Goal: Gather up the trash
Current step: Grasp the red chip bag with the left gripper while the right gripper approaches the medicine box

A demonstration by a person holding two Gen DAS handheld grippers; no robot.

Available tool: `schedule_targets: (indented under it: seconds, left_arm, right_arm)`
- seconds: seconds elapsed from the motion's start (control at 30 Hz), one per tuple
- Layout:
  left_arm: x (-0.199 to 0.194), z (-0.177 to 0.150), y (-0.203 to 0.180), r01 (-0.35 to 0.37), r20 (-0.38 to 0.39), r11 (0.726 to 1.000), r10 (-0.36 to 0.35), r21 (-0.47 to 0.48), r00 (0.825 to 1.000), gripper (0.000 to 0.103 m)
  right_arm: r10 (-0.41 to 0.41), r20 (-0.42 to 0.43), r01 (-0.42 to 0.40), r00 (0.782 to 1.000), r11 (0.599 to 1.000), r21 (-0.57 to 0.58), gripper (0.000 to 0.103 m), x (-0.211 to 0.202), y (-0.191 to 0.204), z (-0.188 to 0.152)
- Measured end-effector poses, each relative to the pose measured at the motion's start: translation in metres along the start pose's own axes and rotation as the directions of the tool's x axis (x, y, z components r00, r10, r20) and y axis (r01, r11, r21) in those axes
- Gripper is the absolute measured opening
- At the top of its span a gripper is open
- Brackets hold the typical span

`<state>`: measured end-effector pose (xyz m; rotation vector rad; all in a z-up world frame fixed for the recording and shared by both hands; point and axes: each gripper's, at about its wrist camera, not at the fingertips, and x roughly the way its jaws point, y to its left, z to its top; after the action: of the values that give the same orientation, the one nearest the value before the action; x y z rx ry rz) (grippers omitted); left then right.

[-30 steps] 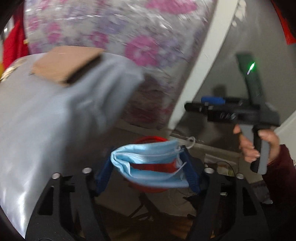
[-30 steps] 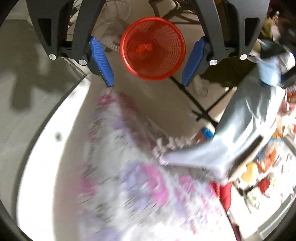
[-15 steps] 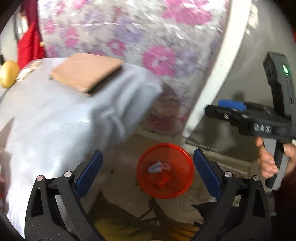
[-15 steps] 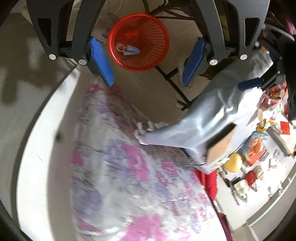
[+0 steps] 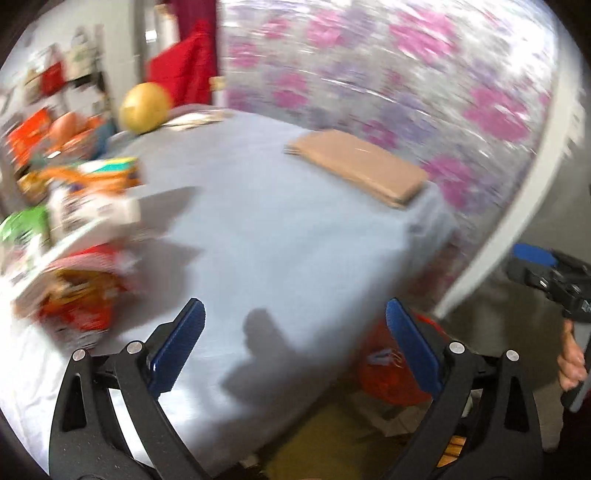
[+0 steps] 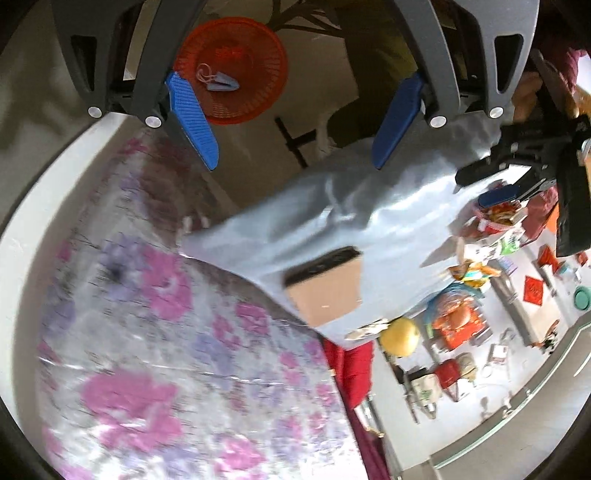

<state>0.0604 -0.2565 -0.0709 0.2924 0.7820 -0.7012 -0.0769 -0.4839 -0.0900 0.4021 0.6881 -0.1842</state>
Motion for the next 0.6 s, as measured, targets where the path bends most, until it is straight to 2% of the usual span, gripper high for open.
schedule_targets:
  seconds: [0.27, 0.37, 0.47, 0.53, 0.6]
  left_arm:
    - [-0.026, -0.016, 0.084, -0.147, 0.042, 0.978, 0.154, -0.146, 0.987, 0.096]
    - [-0.03, -0.026, 0.117, -0.204, 0.029, 0.956, 0.215, -0.212, 0.976, 0.096]
    - [-0.036, -0.04, 0.156, -0.264, -0.001, 0.916, 0.277, -0.302, 0.961, 0.096]
    - [-0.042, -0.048, 0.172, -0.279, -0.008, 0.896, 0.294, -0.345, 0.956, 0.096]
    - [-0.05, -0.056, 0.18, -0.281, 0.002, 0.889, 0.303, -0.362, 0.953, 0.096]
  right_arm:
    - [0.077, -0.013, -0.078, 0.997, 0.995, -0.065, 0.087, 0.011, 0.049, 0.008]
    - [0.102, -0.022, -0.104, 0.995, 0.991, -0.08, 0.088, 0.016, 0.062, 0.01]
    - [0.13, -0.035, -0.132, 0.991, 0.988, -0.085, 0.088, 0.022, 0.075, 0.01]
    - [0.153, -0.046, -0.156, 0.987, 0.984, -0.087, 0.088, 0.026, 0.084, 0.011]
    - [0.184, -0.06, -0.189, 0.981, 0.978, -0.093, 0.088, 0.032, 0.097, 0.011]
